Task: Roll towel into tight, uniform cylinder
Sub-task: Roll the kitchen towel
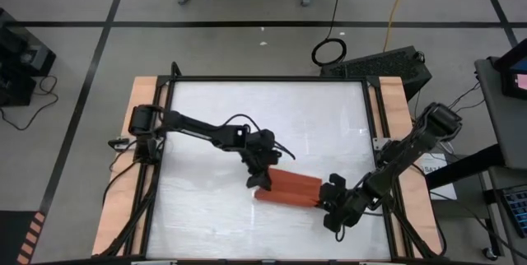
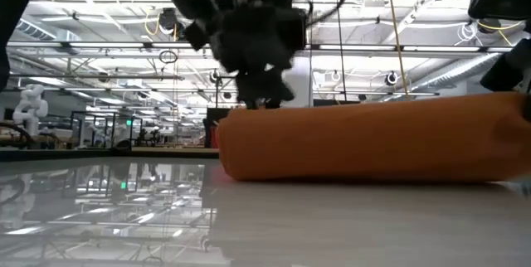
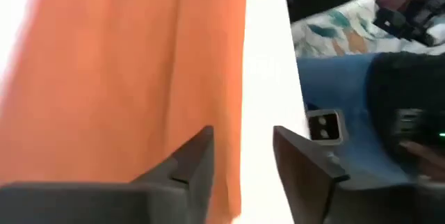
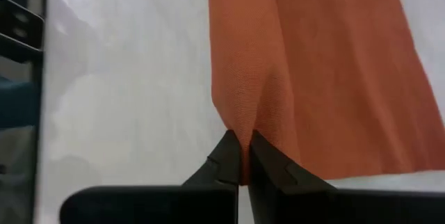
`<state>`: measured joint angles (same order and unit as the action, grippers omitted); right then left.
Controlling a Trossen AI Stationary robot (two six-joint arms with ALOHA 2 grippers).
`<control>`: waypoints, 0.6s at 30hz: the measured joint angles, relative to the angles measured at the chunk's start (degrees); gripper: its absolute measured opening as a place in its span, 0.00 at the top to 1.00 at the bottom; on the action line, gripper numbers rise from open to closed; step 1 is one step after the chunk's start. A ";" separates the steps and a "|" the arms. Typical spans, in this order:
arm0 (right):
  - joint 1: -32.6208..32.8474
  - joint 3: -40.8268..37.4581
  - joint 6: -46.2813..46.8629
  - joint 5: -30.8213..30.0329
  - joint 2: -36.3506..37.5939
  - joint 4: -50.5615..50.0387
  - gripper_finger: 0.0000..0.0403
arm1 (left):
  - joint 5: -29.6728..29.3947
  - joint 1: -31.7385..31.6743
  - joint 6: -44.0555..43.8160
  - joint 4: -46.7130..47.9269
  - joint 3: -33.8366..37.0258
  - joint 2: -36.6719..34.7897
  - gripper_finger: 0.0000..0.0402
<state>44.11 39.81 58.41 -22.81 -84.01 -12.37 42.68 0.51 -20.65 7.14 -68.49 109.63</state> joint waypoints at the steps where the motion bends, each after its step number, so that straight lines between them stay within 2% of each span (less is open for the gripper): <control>1: -0.25 0.00 0.88 0.92 0.40 -0.01 0.99 | -1.23 0.01 1.40 -0.23 -0.37 -0.66 0.61; 5: -1.27 0.00 5.69 3.86 1.50 -1.06 0.99 | -8.80 1.51 9.15 0.14 -0.52 -4.65 0.57; 10: -1.96 -0.11 11.72 3.84 3.91 -3.60 0.99 | -23.57 6.46 23.47 5.93 -0.52 -9.62 0.56; 18: -2.55 -0.11 20.53 3.69 9.12 -11.31 1.00 | -36.85 14.38 35.85 8.80 -0.50 -10.12 0.56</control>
<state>41.56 39.70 78.94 -19.13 -74.89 -23.67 5.82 14.89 15.20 15.94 -68.99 99.51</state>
